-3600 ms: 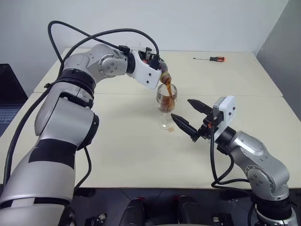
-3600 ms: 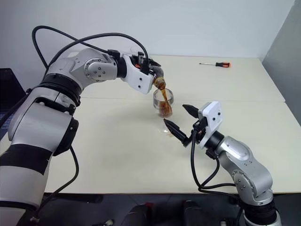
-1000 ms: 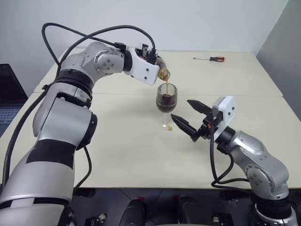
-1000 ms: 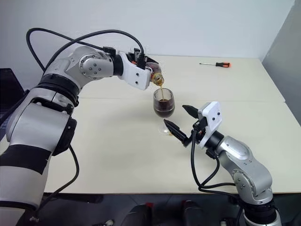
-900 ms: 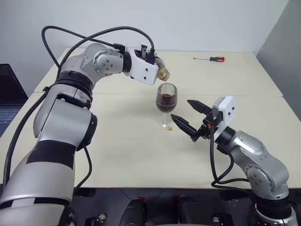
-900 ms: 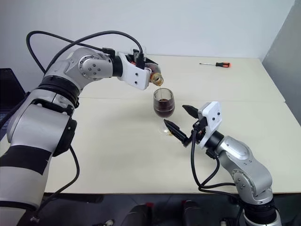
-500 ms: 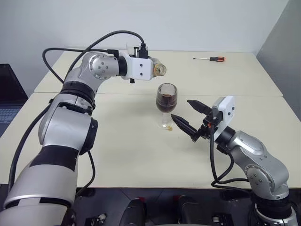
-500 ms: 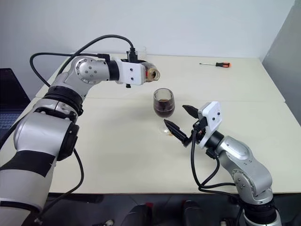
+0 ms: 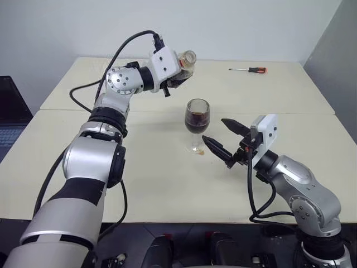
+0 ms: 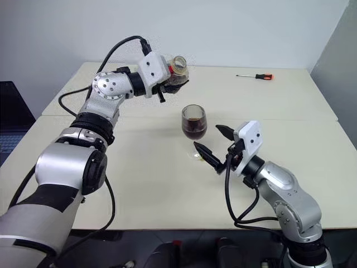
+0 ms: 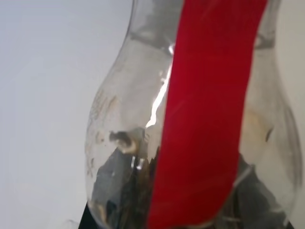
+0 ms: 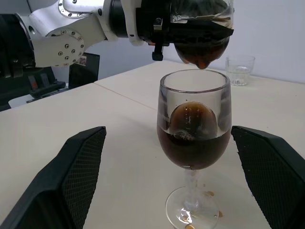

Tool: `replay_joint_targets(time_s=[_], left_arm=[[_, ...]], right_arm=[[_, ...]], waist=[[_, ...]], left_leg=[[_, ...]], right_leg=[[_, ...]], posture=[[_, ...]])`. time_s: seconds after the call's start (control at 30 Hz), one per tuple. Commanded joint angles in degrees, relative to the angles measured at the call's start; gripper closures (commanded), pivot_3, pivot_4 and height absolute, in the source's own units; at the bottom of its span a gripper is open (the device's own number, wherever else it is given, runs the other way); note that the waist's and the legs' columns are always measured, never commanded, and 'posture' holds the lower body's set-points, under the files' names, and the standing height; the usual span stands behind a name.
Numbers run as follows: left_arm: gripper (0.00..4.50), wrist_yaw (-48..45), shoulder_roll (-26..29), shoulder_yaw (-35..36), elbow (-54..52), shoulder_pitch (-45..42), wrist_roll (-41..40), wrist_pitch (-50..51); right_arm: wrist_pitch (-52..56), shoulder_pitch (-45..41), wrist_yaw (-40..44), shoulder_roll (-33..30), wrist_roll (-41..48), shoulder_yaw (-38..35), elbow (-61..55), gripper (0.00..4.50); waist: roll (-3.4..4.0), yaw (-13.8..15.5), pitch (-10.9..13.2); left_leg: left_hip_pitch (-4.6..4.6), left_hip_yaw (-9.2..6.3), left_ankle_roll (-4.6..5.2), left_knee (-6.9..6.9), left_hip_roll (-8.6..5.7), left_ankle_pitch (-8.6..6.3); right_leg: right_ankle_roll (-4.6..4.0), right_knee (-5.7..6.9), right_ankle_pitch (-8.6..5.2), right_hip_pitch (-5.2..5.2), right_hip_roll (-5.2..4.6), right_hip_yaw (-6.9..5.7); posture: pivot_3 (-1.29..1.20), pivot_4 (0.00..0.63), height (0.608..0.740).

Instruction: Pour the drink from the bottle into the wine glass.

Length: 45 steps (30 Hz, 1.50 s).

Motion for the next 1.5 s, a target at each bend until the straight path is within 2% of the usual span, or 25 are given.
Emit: replay_joint_targets(time_s=[0.03, 0.27, 0.6, 0.8, 1.1, 1.5], left_arm=[[3.08, -0.2, -0.2, 3.8, -5.6, 0.8, -5.1, 4.7], [3.08, 3.1, -0.9, 7.4, -16.9, 8.3, -10.1, 14.8], [3.08, 15.1, -1.9, 10.8, -50.6, 29.0, -15.7, 37.1], [3.08, 22.6, -2.6, 12.2, -64.9, 37.7, -16.5, 45.2], [3.08, 29.9, -3.6, 13.5, -75.9, 46.6, -17.1, 51.2], [3.08, 36.0, -6.5, 14.9, -81.6, 54.8, -18.0, 52.3]], right_arm=[[-1.3, -0.5, -0.2, 0.4, 0.0, -0.3, -1.8, 0.0], [-1.4, -0.5, 0.0, 0.6, 0.2, -0.3, -1.9, 0.0], [-2.0, 1.8, 1.6, -0.5, 0.8, -0.2, -3.6, 0.0], [-2.8, 2.3, 4.3, -1.5, 2.0, -0.5, -4.0, 0.0], [-4.6, 3.5, 7.8, -3.0, 1.7, 0.0, -4.1, 0.0], [-7.2, 4.0, 11.5, -3.1, 3.9, -0.9, -4.4, 0.0]], waist=[[0.0, 0.0, 0.0], [0.01, 0.0, 0.0], [0.02, 0.1, 0.0], [0.01, 0.3, 0.0], [0.02, 0.3, 0.0], [0.0, 0.4, 0.0]], left_leg=[[0.0, -0.01, 0.0, 0.0, 0.0, 0.0], [0.0, -0.04, -0.01, 0.02, 0.01, 0.0], [0.02, -0.22, -0.02, 0.05, 0.18, 0.01], [0.01, -0.22, -0.02, 0.1, 0.19, 0.01], [0.03, -0.16, -0.01, 0.1, 0.18, 0.0], [0.03, -0.12, -0.01, 0.09, 0.19, 0.0]], right_leg=[[0.0, 0.0, 0.0, 0.0, 0.0, -0.01], [0.0, 0.02, 0.0, 0.0, -0.02, 0.0], [0.0, 0.08, 0.0, 0.0, -0.12, 0.03], [0.0, 0.08, 0.0, 0.03, -0.16, 0.01], [0.0, 0.08, 0.0, 0.04, -0.16, 0.01], [0.0, 0.04, 0.0, 0.08, -0.18, 0.0]], posture=[[0.0, 0.15, 0.74], [0.0, 0.15, 0.74], [0.0, 0.15, 0.74], [0.0, 0.15, 0.74], [0.0, 0.15, 0.74], [0.0, 0.15, 0.74]])
